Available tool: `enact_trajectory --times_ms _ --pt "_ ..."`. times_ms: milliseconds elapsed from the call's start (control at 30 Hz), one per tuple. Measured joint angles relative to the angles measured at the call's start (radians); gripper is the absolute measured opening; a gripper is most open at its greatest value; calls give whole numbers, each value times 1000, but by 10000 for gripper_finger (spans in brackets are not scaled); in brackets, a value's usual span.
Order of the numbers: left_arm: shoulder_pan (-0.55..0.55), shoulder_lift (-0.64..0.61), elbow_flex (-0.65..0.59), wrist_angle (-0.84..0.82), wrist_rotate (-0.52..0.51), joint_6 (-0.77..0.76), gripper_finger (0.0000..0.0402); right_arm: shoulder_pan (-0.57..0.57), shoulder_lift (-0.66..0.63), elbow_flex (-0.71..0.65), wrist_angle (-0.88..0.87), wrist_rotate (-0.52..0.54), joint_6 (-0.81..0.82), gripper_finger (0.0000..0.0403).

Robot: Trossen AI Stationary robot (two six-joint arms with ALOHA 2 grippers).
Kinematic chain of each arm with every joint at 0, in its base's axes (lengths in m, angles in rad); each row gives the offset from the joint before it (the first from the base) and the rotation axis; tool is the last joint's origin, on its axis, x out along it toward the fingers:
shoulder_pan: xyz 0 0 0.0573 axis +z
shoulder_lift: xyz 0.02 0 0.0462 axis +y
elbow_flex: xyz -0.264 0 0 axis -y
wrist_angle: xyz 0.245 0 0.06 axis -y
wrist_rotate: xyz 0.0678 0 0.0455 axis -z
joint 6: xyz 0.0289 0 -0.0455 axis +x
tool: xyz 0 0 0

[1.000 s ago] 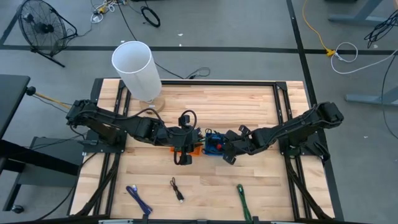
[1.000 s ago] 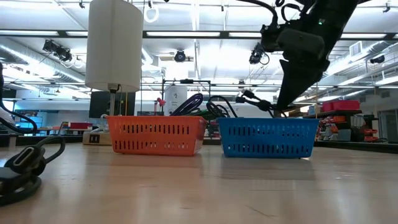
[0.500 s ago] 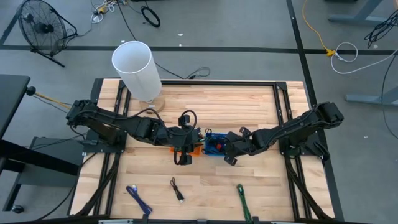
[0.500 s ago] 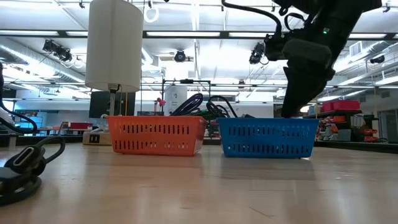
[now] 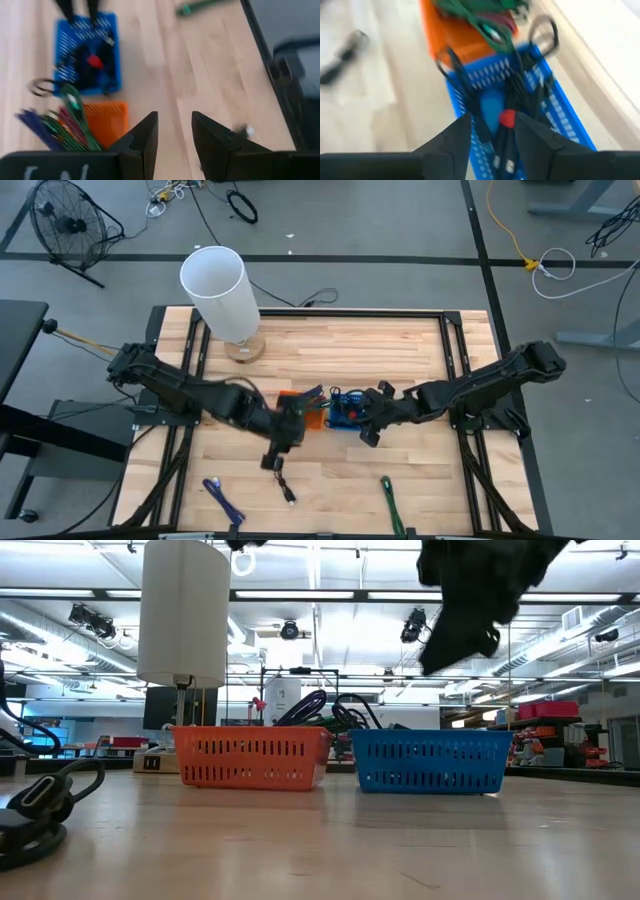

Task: Pick & Place USB Port
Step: Put the black charger cable into the blue bin

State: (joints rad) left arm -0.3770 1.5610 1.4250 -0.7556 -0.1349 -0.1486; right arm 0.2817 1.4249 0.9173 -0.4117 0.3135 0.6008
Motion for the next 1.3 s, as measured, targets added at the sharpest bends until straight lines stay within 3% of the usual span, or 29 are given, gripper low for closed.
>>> enact_trajectory --times_ms 367,600,900,1300 --pt "-186 184 0 -17 -1 34 124 4 -148 0 255 -44 -142 137" --pt "-267 319 0 -20 -18 50 124 22 -167 0 441 -41 -249 137" --pt "-302 427 0 -26 -95 118 124 46 -167 0 448 -42 -272 136" --pt "-292 468 -1 -51 -48 108 124 47 -166 0 446 -42 -280 136"
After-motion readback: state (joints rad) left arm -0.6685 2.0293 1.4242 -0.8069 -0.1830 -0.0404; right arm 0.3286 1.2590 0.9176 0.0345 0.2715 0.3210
